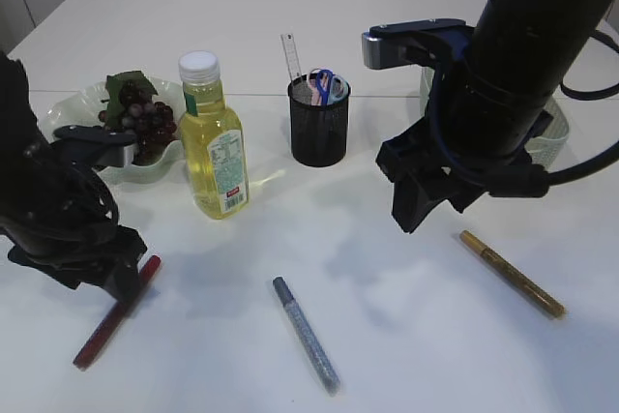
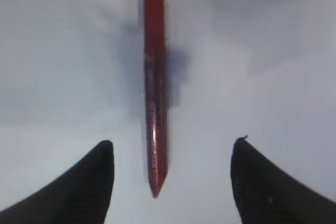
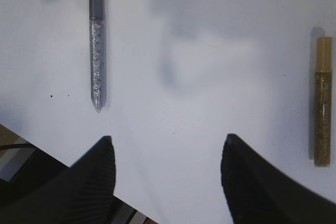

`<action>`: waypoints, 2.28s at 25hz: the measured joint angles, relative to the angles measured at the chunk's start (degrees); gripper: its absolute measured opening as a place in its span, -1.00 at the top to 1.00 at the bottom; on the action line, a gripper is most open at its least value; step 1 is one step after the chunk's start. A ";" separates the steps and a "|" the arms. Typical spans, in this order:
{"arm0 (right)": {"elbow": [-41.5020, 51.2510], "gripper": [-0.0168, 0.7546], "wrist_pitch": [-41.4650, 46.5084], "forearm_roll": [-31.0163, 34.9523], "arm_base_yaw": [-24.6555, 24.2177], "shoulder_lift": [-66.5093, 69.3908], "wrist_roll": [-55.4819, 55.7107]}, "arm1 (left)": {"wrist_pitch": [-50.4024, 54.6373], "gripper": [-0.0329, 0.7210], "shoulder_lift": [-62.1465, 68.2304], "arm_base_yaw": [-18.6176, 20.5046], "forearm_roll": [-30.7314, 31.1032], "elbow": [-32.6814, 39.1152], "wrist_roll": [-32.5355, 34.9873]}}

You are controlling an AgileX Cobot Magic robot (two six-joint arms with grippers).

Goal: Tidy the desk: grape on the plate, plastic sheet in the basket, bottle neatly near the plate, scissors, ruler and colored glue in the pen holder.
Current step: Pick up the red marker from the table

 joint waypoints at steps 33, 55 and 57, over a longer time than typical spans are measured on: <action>0.00 -0.33 0.00 0.00 0.00 0.00 0.10 | -2.09 -0.33 8.97 -0.22 2.01 0.00 -4.78; 0.00 -0.33 0.00 0.00 0.00 0.00 0.10 | -3.83 -0.30 8.97 -0.22 2.44 0.00 -4.91; 0.00 -0.33 0.00 0.00 0.00 0.00 0.10 | -4.09 -0.30 8.97 -0.22 2.87 0.00 -4.91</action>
